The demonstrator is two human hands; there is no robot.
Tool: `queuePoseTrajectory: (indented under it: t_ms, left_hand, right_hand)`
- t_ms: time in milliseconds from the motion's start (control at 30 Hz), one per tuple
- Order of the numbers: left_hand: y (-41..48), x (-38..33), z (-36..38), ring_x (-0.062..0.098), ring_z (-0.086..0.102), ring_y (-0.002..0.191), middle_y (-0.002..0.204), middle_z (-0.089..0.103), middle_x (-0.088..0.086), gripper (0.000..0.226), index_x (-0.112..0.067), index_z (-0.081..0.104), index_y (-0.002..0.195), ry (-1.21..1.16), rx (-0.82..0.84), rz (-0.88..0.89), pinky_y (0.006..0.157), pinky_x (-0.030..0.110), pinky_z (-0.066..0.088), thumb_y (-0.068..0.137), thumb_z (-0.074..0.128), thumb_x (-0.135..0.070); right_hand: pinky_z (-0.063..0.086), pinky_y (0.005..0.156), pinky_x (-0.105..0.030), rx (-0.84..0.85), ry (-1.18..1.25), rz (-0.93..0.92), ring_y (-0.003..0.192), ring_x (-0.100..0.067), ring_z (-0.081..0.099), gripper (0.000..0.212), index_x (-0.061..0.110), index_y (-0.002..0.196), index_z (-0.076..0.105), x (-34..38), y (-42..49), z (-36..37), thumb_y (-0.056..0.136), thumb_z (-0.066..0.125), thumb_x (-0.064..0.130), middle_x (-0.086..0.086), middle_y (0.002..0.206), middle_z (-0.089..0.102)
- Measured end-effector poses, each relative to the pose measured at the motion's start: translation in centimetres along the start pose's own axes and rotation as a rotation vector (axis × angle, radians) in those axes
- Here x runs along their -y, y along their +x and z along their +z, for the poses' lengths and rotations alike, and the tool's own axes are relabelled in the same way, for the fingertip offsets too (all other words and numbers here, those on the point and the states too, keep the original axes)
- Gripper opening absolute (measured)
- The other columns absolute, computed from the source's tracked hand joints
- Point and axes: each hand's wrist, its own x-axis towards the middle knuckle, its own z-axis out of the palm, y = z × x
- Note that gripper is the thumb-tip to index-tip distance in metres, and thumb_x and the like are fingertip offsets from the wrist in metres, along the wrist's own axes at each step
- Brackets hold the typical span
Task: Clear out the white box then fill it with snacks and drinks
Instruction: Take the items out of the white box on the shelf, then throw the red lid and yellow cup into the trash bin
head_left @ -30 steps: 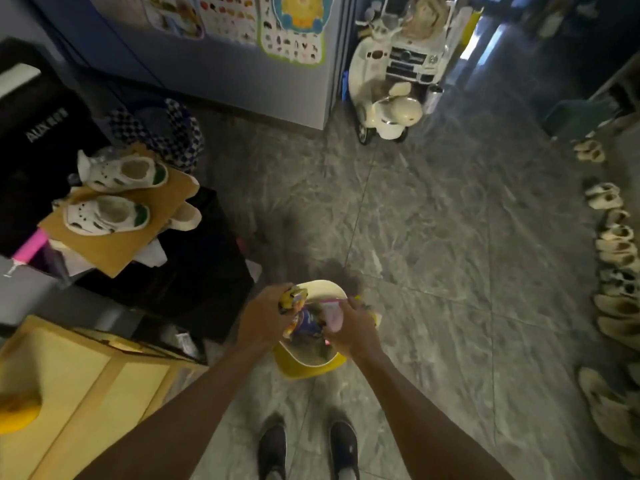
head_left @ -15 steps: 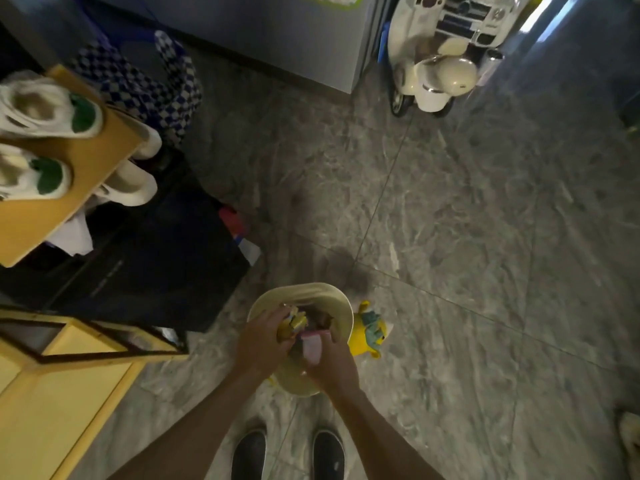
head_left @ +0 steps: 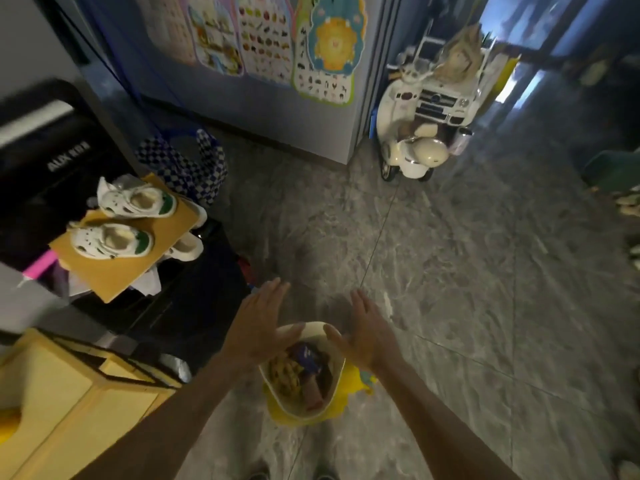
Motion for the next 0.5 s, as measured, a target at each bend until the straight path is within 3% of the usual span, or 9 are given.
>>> queuePoseTrajectory:
  t_ms: [100,267,333,500]
  left_hand:
    - [0.8,-2.8,-8.3,0.015,0.005,0.162,0.175,0.012,-0.004,0.097,-0.028,0.014,0.168,0.047,-0.063,0.018,0.131,0.042,0.011,0.092,0.043,-0.082]
    - [0.0,-7.0,-21.5,0.015,0.002,0.162,0.176,0.008,-0.004,0.099,-0.028,0.010,0.168,0.116,-0.205,0.015,0.131,0.045,0.009,0.091,0.031,-0.088]
    - [-1.1,-8.2,-26.0,0.016,0.006,0.162,0.176,0.011,-0.004,0.098,-0.030,0.011,0.168,0.139,-0.259,-0.015,0.131,0.044,0.010,0.092,0.034,-0.087]
    - [-6.3,-8.4,-33.6,0.019,0.022,0.159,0.172,0.026,-0.004,0.110,-0.030,0.025,0.165,0.147,-0.413,-0.108,0.128,0.045,0.021,0.079,0.023,-0.099]
  right_hand:
    - [0.028,0.126,-0.045,-0.101,-0.052,-0.062,0.162,-0.023,0.016,0.107,0.020,0.169,0.012,3.3,-0.3,-8.3,0.090,0.047,0.084,-0.002,0.177,0.012]
    - [0.036,0.123,-0.053,-0.197,0.006,-0.171,0.158,-0.028,0.027,0.109,0.026,0.168,0.017,9.8,-1.0,-19.6,0.084,0.048,0.090,0.001,0.175,0.019]
    - [0.045,0.116,-0.053,-0.238,0.010,-0.230,0.153,-0.027,0.038,0.110,0.030,0.165,0.023,12.2,-1.1,-22.8,0.079,0.043,0.096,0.003,0.172,0.026]
    - [0.036,0.123,-0.048,-0.235,-0.038,-0.405,0.159,-0.028,0.025,0.115,0.020,0.168,0.015,20.4,-3.4,-27.4,0.083,0.046,0.091,-0.003,0.176,0.017]
